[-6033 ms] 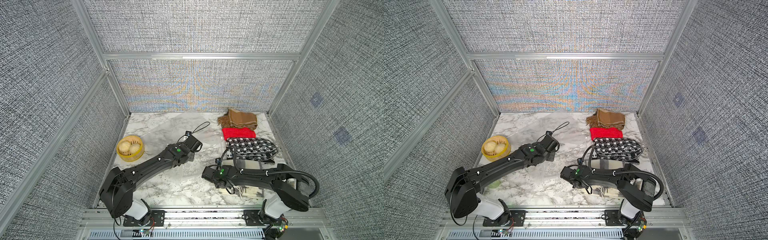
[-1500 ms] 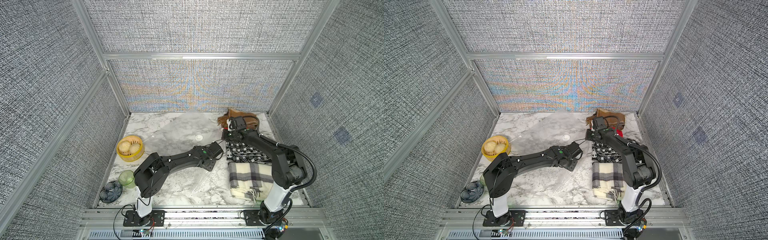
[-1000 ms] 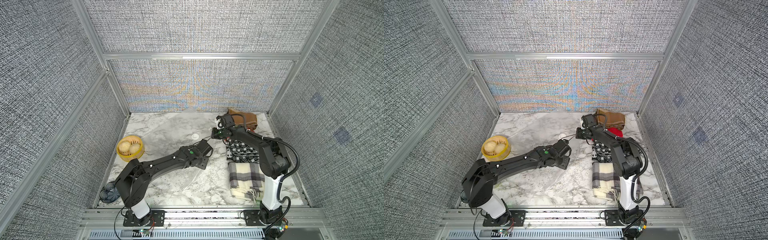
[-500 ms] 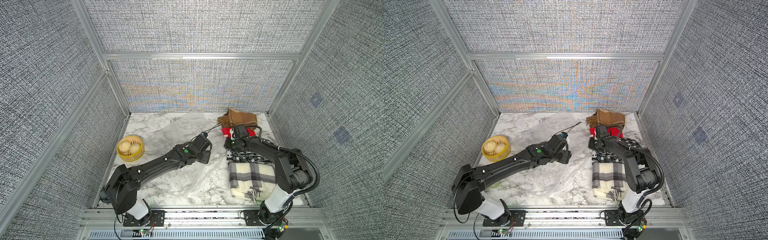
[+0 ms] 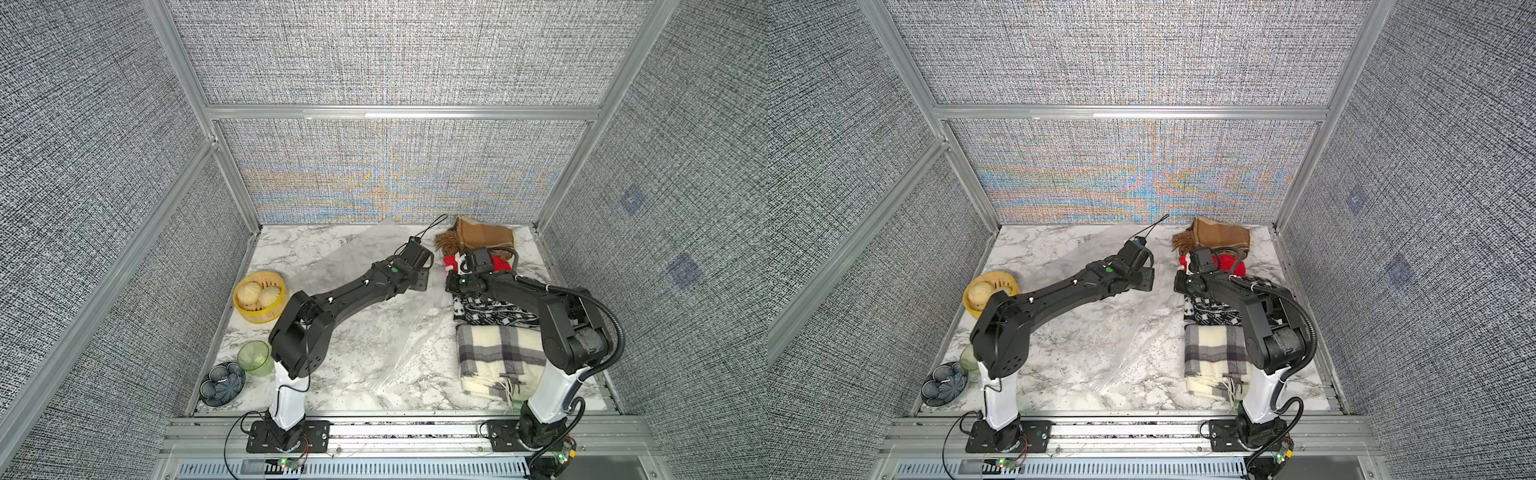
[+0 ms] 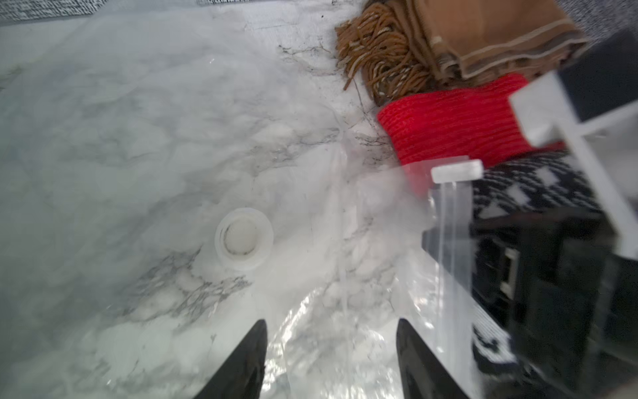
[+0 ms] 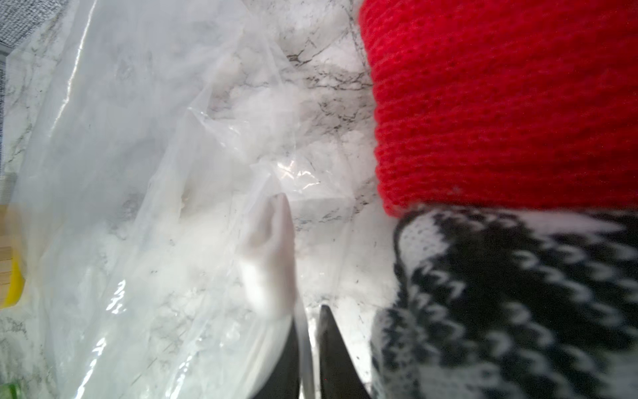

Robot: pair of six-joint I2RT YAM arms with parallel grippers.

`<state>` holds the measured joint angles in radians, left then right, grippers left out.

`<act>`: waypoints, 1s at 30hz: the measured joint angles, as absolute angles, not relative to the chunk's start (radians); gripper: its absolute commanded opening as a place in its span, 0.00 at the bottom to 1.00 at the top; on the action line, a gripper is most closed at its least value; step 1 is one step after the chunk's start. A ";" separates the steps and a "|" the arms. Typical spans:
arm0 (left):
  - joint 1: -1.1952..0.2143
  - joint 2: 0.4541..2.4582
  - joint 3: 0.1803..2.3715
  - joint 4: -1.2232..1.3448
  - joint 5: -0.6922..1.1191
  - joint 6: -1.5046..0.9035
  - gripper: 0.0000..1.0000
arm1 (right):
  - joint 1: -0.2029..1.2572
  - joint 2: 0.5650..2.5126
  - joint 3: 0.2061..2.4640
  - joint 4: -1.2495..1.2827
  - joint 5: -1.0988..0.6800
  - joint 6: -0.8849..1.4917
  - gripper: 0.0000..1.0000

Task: Take the scarf out of the vacuum bag
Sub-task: Adjust the vacuum bag at the center of the board.

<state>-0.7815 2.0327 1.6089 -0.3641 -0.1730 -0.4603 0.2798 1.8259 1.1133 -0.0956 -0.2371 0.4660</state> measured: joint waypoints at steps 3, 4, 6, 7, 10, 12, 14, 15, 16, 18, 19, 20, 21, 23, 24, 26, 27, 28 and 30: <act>-0.742 2.170 1.720 -0.378 -0.186 -0.442 0.59 | 0.281 1.829 1.113 -0.065 -0.251 0.464 0.02; -0.736 2.207 1.755 -0.388 -0.192 -0.437 0.59 | 0.282 1.829 1.112 -0.062 -0.250 0.464 0.00; -0.732 2.247 1.789 -0.389 -0.183 -0.429 0.59 | 0.281 1.812 1.093 -0.053 -0.237 0.465 0.00; -0.730 2.263 1.794 -0.385 -0.181 -0.427 0.59 | 0.281 1.792 1.071 -0.048 -0.227 0.470 0.00; -0.715 2.308 1.810 -0.383 -0.177 -0.434 0.59 | 0.282 1.722 0.989 -0.033 -0.187 0.490 0.00; -0.705 2.334 1.829 -0.393 -0.183 -0.447 0.58 | 0.286 1.682 0.943 -0.034 -0.160 0.501 0.00; -0.699 2.352 1.842 -0.398 -0.185 -0.453 0.57 | 0.290 1.646 0.913 -0.034 -0.131 0.514 0.00; -0.698 2.361 1.846 -0.397 -0.185 -0.454 0.57 | 0.294 1.627 0.898 -0.031 -0.124 0.515 0.00; -0.696 2.369 1.849 -0.397 -0.185 -0.457 0.57 | 0.296 1.615 0.887 -0.027 -0.117 0.516 0.00; -0.693 2.387 1.864 -0.399 -0.188 -0.461 0.56 | 0.300 1.605 0.878 -0.026 -0.111 0.519 0.00; -0.691 2.398 1.880 -0.403 -0.193 -0.461 0.56 | 0.300 1.605 0.877 -0.026 -0.110 0.519 0.00; -0.689 2.407 1.893 -0.408 -0.199 -0.461 0.56 | 0.300 1.604 0.875 -0.026 -0.109 0.520 0.00; -0.686 2.416 1.906 -0.413 -0.208 -0.461 0.55 | 0.300 1.601 0.873 -0.026 -0.109 0.520 0.00; -0.682 2.431 1.926 -0.420 -0.226 -0.461 0.54 | 0.300 1.588 0.860 -0.026 -0.105 0.520 0.00; -0.678 2.437 1.935 -0.423 -0.234 -0.461 0.53 | 0.300 1.575 0.849 -0.025 -0.103 0.521 0.00; -0.671 2.453 1.954 -0.429 -0.253 -0.461 0.52 | 0.300 1.543 0.827 -0.025 -0.092 0.521 0.00; -0.666 2.460 1.962 -0.429 -0.265 -0.461 0.51 | 0.302 1.523 0.815 -0.026 -0.086 0.521 0.00; -0.661 2.465 1.967 -0.431 -0.276 -0.461 0.51 | 0.302 1.504 0.802 -0.025 -0.079 0.521 0.00; -0.649 2.467 1.972 -0.440 -0.284 -0.467 0.51 | 0.302 1.465 0.772 -0.024 -0.057 0.522 0.00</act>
